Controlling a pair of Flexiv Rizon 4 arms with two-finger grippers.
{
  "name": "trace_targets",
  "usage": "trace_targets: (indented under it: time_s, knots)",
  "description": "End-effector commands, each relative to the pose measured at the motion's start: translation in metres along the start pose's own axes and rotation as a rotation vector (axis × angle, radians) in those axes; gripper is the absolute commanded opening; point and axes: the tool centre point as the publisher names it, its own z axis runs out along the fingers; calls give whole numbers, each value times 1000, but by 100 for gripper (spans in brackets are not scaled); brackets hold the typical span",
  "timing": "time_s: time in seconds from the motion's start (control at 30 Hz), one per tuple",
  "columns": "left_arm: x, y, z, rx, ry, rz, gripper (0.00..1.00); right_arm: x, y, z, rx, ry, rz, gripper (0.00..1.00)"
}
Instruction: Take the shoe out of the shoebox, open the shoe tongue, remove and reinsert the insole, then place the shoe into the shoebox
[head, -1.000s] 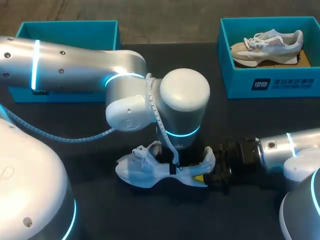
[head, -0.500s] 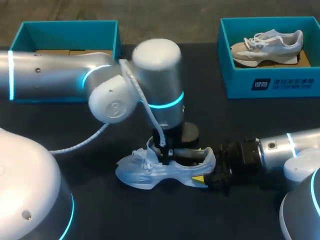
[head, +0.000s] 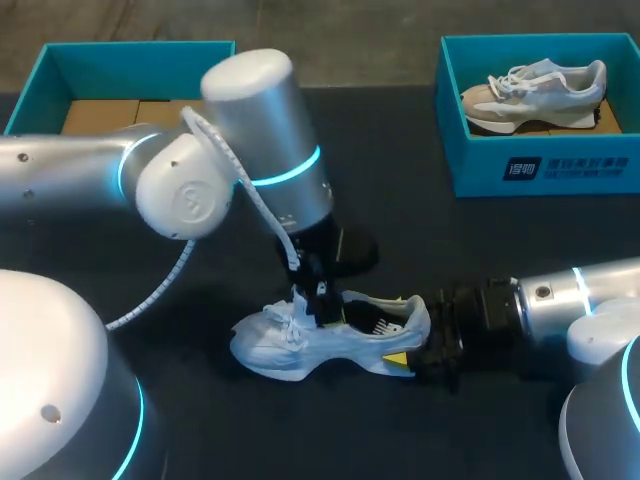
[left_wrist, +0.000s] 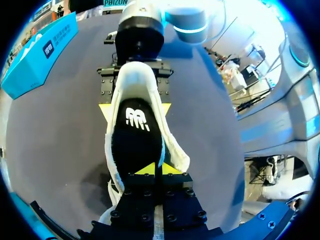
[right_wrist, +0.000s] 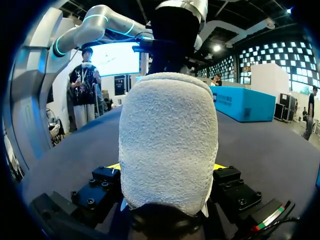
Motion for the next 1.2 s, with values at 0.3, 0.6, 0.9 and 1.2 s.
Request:
trace_targets:
  time_s: [0.3, 0.6, 0.9, 1.2]
  knots:
    - [-4, 0, -23, 172, 82, 9, 0, 0, -1, 0, 5, -2, 1, 0]
    - [-2, -6, -29, 233, 151, 41, 0, 0, -1, 0, 5, -2, 1, 0]
    - [-6, -3, -31, 286, 191, 21, 0, 0, -1, 0, 5, -2, 1, 0]
    - [-9, 2, -35, 342, 209, 5, 0, 0, -1, 0, 5, -2, 1, 0]
